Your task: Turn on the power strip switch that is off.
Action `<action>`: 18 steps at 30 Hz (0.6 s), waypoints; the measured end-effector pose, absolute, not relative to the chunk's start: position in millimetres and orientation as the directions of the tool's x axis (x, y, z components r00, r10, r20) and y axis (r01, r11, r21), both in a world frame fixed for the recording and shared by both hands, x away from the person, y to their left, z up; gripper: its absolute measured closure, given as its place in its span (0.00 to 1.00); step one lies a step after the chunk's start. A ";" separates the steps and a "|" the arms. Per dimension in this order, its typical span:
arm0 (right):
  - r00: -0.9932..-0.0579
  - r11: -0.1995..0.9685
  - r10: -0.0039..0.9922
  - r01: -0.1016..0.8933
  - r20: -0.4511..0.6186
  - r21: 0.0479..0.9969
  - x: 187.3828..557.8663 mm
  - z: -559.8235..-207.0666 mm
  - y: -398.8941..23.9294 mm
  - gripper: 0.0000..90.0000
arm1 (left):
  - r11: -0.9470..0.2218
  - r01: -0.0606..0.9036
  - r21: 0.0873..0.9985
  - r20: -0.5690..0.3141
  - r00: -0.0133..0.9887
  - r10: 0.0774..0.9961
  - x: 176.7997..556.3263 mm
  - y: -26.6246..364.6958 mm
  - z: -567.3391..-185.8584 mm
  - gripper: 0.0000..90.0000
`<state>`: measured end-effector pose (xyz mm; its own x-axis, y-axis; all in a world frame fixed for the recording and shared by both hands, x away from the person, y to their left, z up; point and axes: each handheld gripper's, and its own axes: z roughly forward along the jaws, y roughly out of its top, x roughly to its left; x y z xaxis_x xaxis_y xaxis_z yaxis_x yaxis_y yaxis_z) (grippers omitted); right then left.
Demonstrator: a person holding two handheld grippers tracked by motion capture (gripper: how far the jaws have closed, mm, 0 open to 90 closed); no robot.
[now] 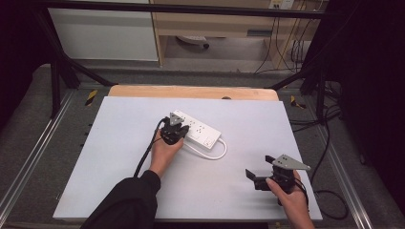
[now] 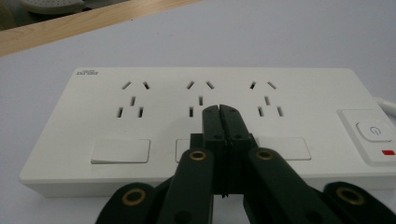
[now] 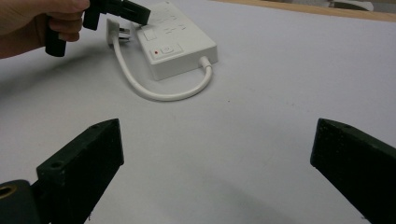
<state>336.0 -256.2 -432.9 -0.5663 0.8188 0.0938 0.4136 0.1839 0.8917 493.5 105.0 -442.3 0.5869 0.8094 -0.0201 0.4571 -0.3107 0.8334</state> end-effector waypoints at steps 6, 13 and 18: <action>-0.567 0.186 0.818 0.414 0.093 0.891 335.6 -433.0 -256.0 0.03 | -0.304 0.460 0.834 -0.030 0.589 0.807 494.1 105.7 -442.5 1.00; -0.567 0.186 0.819 0.413 0.092 0.891 335.6 -433.0 -256.0 0.03 | -0.306 0.457 0.835 -0.026 0.589 0.808 494.1 105.5 -442.7 1.00; -0.567 0.186 0.819 0.414 0.092 0.891 335.6 -433.0 -255.8 0.03 | -0.313 0.451 0.836 -0.017 0.591 0.807 493.7 105.0 -442.8 1.00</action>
<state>335.6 -255.8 -433.0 -0.5670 0.8185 0.0920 0.4135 0.1862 0.8912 493.7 105.0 -442.8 0.5907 0.8067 -0.0167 0.4513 -0.3132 0.8356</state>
